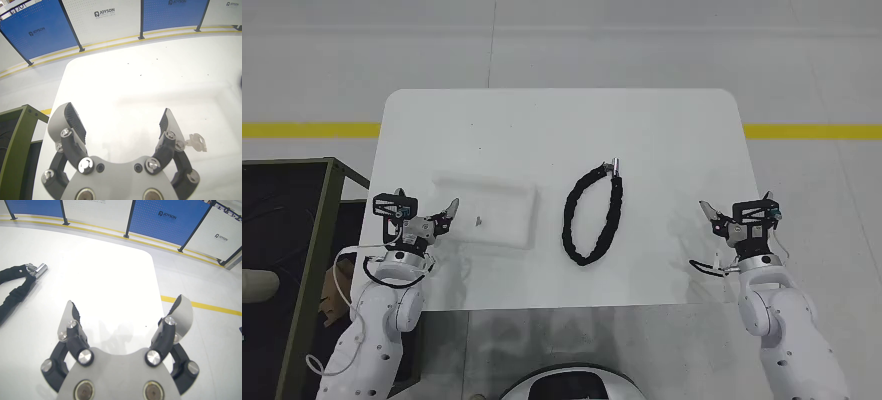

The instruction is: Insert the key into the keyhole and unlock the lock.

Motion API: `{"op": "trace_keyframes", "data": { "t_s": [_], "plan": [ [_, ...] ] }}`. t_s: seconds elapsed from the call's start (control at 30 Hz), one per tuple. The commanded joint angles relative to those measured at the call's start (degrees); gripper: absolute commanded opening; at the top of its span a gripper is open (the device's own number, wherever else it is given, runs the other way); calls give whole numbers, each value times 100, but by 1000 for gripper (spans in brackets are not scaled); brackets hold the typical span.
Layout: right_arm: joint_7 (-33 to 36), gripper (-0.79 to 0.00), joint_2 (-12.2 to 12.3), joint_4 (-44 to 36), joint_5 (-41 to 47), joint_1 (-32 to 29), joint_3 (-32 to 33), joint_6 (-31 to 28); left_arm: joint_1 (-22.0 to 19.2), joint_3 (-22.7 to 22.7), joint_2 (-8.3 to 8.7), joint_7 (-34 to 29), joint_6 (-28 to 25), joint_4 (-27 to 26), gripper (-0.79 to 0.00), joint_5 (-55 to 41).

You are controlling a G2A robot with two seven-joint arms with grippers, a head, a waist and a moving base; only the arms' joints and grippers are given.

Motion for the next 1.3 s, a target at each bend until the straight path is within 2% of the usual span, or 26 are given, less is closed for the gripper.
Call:
{"op": "trace_keyframes", "data": {
  "t_s": [0.0,0.2,0.27,0.33,0.43,0.53,0.6,0.7,0.77,0.87,0.9,1.03,1.1,1.17,1.27],
  "plan": [
    [0,-1,0,0,0,0,0,0,0,0,0,0,0,0,-1,0],
    [0,0,0,0,0,0,0,0,-4,3,0,-12,-18,-3,0,6],
    [0,0,0,0,0,0,0,0,-43,-16,12,-328,-282,-112,0,-73],
    [0,0,0,0,0,0,0,0,-77,-161,29,-874,-569,-459,0,-435],
    [0,0,0,0,0,0,0,0,-96,-459,61,-2090,-745,-1257,0,-958],
    [0,0,0,0,0,0,0,0,-201,-709,101,-3868,-851,-2058,0,-1845],
    [0,0,0,0,0,0,0,0,-371,-802,140,-5259,-733,-2382,0,-2331],
    [0,0,0,0,0,0,0,0,-791,-720,205,-7104,-483,-2514,0,-2737],
    [0,0,0,0,0,0,0,0,-1123,-613,236,-7890,-310,-2374,0,-2946],
    [0,0,0,0,0,0,0,0,-1614,-367,266,-8436,-125,-1947,0,-2962],
    [0,0,0,0,0,0,0,0,-1787,-291,274,-8543,-73,-1743,-62,-2951],
    [0,0,0,0,0,0,0,0,-2340,56,277,-8706,169,-1095,-108,-2986],
    [0,0,0,0,0,0,0,0,-2583,189,276,-8711,229,-816,-172,-3040],
    [0,0,0,0,0,0,0,0,-2767,338,271,-8696,317,-547,-185,-3071],
    [0,0,0,0,0,0,0,0,-3035,554,263,-8706,376,-175,-277,-3171]
  ]
}}
